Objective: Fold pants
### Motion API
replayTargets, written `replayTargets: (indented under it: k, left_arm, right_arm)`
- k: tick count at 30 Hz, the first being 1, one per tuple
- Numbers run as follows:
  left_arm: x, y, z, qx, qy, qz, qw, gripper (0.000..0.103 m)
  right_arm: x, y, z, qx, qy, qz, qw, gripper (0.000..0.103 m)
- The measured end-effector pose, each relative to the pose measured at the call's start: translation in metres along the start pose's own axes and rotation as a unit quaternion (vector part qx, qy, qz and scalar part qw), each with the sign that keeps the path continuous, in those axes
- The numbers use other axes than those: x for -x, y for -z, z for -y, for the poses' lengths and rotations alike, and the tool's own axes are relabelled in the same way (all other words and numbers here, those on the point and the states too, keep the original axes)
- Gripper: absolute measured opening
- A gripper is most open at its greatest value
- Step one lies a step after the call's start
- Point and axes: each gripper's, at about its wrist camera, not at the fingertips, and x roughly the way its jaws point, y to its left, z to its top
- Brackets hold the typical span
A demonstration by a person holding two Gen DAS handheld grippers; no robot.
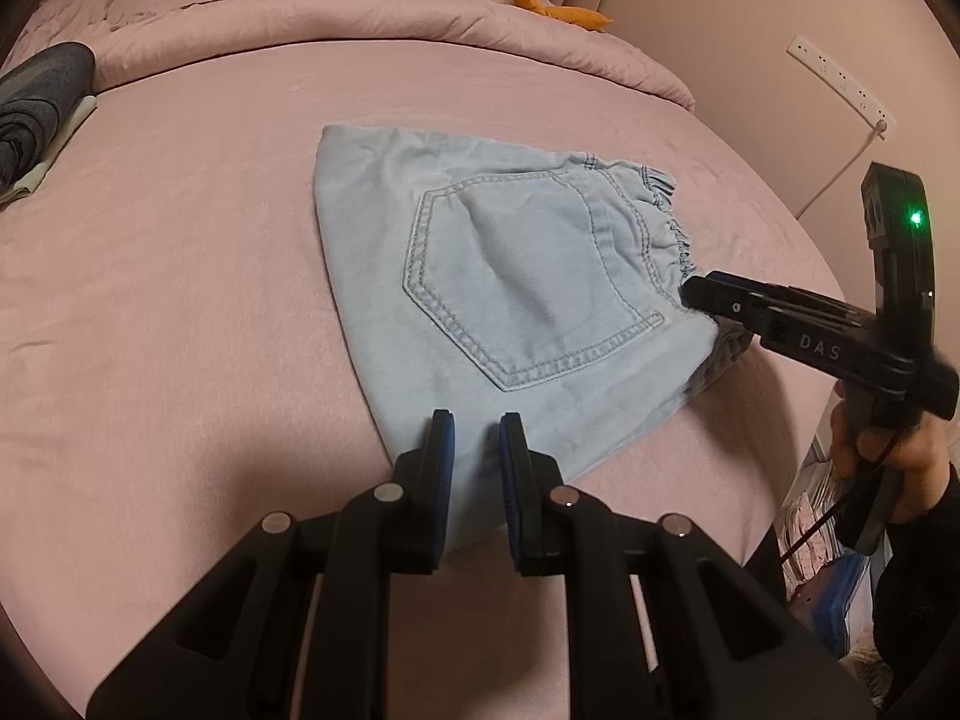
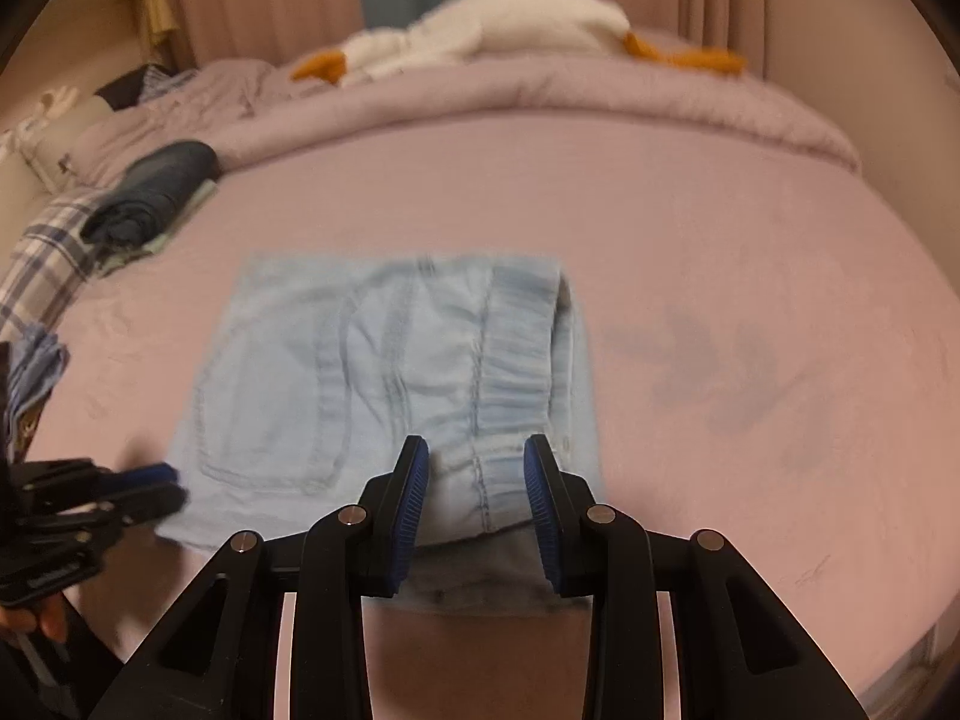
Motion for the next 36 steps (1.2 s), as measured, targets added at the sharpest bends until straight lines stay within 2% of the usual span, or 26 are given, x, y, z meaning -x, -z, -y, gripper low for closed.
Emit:
replayTargets:
  k: [5, 9, 16, 21, 26, 36]
  left_arm:
    - [0.003, -0.004, -0.001, 0.009, 0.005, 0.0, 0.9999, 0.018]
    - [0.005, -0.005, 0.001, 0.013, 0.009, 0.004, 0.9999, 0.021]
    - [0.004, -0.009, 0.005, 0.012, 0.007, 0.008, 0.9999, 0.022]
    - [0.001, -0.016, 0.004, 0.005, -0.002, 0.009, 0.9999, 0.023]
    - [-0.007, -0.02, 0.002, 0.003, -0.011, -0.002, 0.9999, 0.023]
    - [-0.014, -0.057, 0.003, -0.01, -0.022, 0.011, 0.9997, 0.026]
  right_arm:
    - [0.01, -0.002, 0.001, -0.008, -0.003, 0.001, 1.0, 0.033]
    - [0.025, -0.006, 0.002, -0.022, -0.013, 0.024, 0.999, 0.033]
    - [0.036, -0.012, -0.011, -0.01, -0.039, 0.053, 0.998, 0.033]
    - [0.021, -0.008, -0.027, 0.013, -0.06, 0.034, 0.998, 0.033]
    - [-0.008, 0.004, -0.037, 0.029, -0.048, -0.029, 0.998, 0.034]
    - [-0.008, 0.004, -0.034, 0.018, -0.064, -0.033, 0.997, 0.036]
